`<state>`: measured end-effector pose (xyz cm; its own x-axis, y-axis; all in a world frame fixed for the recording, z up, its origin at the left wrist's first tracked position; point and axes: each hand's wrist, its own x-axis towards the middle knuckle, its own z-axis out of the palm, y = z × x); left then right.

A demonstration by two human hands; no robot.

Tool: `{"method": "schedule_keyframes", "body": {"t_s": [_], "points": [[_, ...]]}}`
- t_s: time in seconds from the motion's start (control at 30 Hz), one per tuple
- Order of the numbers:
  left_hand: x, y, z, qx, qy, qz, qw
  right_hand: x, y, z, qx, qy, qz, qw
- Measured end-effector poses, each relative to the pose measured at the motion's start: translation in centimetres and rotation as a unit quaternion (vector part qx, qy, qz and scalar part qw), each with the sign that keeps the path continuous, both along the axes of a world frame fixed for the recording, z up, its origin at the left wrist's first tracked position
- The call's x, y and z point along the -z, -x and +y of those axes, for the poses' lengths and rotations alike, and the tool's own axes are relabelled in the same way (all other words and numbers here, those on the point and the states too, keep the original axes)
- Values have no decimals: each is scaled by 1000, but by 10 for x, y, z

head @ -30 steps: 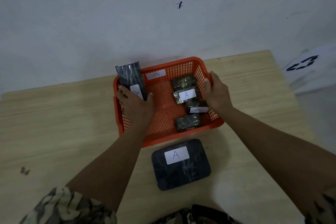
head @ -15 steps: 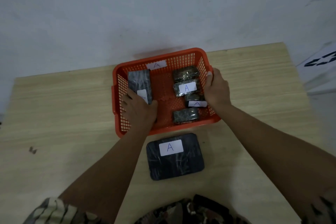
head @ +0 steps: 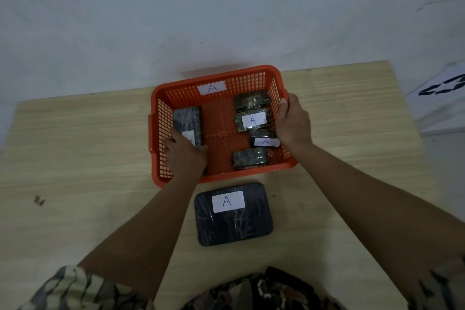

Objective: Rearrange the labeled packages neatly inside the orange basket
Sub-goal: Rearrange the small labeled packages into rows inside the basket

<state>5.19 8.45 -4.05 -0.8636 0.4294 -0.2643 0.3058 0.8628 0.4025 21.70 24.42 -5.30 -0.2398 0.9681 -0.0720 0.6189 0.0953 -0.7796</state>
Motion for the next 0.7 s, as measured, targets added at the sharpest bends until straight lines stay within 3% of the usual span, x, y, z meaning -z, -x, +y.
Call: {"method": "schedule_keyframes", "body": {"t_s": [0.13, 0.23, 0.4, 0.53, 0.7], "points": [[4, -3, 0, 50, 34, 62, 996, 3, -1, 1, 6, -5, -1, 1000], [5, -10, 4, 163, -35, 114, 979, 2, -1, 2, 2, -12, -4, 1000], [4, -21, 17, 384, -114, -42, 915, 2, 1, 1, 1, -5, -11, 1000], [11, -21, 26, 387, -87, -145, 907, 1, 0, 1, 1, -4, -10, 1000], [18, -12, 30, 393, -60, -178, 900, 2, 1, 1, 1, -8, -13, 1000]]}}
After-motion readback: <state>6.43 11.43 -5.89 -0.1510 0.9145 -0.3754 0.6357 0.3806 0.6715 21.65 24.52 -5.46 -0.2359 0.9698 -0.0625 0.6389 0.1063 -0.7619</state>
